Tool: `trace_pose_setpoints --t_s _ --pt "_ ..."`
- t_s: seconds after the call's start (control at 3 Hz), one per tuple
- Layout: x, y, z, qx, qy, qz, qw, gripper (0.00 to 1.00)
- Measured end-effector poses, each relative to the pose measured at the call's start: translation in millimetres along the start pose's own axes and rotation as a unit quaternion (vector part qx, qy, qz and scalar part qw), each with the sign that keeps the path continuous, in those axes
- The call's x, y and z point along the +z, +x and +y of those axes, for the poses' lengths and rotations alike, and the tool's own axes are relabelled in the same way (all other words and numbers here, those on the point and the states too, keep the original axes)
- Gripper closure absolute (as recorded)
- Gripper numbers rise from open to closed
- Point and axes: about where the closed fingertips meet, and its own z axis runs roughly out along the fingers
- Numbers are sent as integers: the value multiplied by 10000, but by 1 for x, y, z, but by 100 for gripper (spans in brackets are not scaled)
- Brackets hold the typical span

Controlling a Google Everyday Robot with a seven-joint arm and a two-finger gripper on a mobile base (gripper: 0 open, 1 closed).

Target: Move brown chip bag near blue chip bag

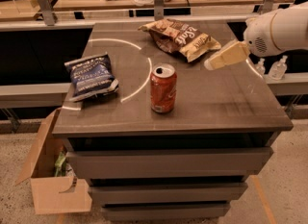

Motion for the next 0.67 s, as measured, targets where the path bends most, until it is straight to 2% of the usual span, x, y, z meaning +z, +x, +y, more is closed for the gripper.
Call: trace_pose_setpoints --t_s 0.33,0.67 --pt "0 0 0 19 12 -5 10000 0" --pt "17 3 -2 53 158 -36 9999 0"
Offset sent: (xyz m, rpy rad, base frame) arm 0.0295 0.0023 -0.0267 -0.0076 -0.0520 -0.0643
